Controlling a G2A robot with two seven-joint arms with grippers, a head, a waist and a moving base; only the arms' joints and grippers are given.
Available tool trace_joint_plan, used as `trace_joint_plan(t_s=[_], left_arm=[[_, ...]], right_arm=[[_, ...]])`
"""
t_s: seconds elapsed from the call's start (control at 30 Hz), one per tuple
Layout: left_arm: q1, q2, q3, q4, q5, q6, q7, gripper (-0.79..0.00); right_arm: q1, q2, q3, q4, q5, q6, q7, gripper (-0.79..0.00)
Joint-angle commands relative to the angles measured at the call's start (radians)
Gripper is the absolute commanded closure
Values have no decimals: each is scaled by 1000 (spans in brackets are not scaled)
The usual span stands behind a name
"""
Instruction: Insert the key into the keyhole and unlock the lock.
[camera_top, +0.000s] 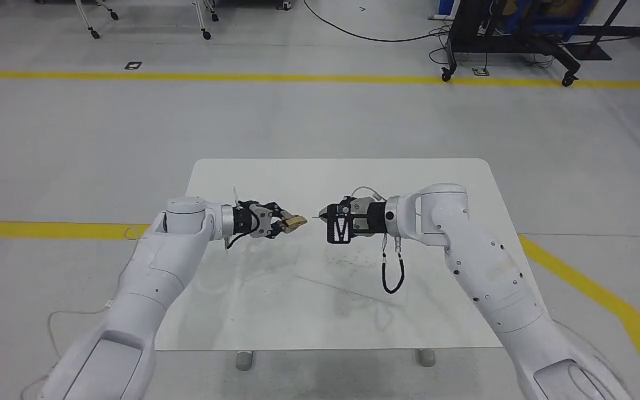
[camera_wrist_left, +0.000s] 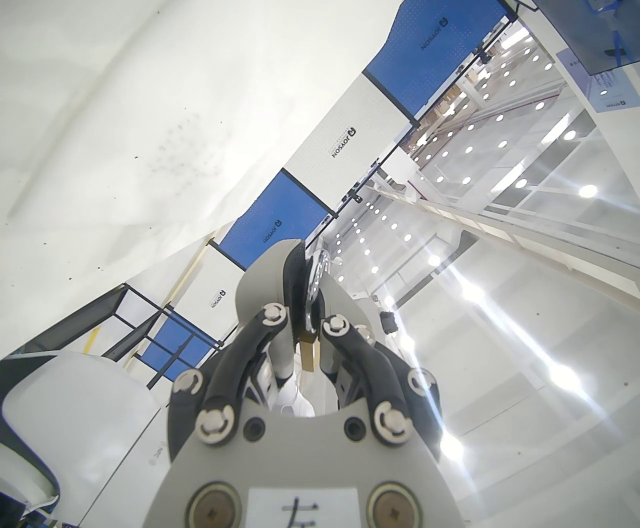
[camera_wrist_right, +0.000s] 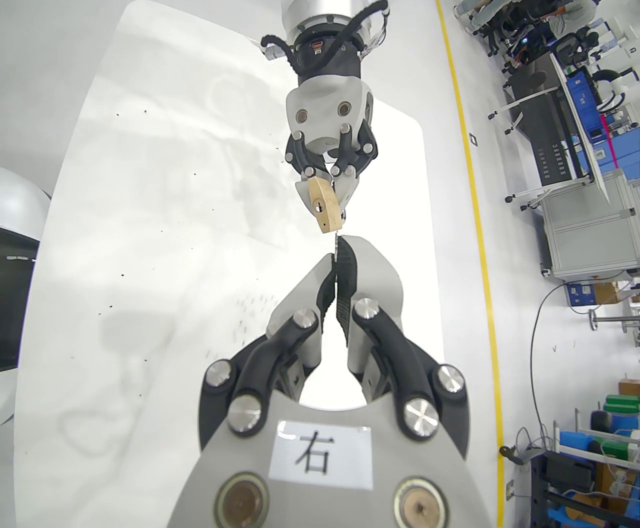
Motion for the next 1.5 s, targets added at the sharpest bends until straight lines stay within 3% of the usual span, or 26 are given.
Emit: trace_joint_plan(t_s=[0.0, 0.2, 0.4, 0.57, 0.7, 1.1, 1.47], left_arm=[[0, 0, 0, 0, 0, 0, 0, 0], [20, -2, -12, -9, -48, -6, -12, 0], [42, -13, -6, 7, -125, 23, -38, 0], [31, -24, 15, 39, -163, 40, -95, 0], [26, -33, 41, 63, -186, 33, -104, 0], [-7, -35, 85, 116, -219, 19, -117, 0], [-4, -46, 95, 118, -232, 19, -81, 0]], right_arm=[[0, 0, 0, 0, 0, 0, -1, 0], [-15, 1, -9, -9, -10, 9, -10, 0], [-29, 19, 13, -122, -105, -4, -36, 0], [-10, 41, -58, -203, -178, -4, -1, 0], [36, 53, -96, -193, -129, -4, 30, 0], [145, 69, -228, -161, 10, -4, 198, 0], [209, 63, -304, -184, 163, -4, 482, 0]])
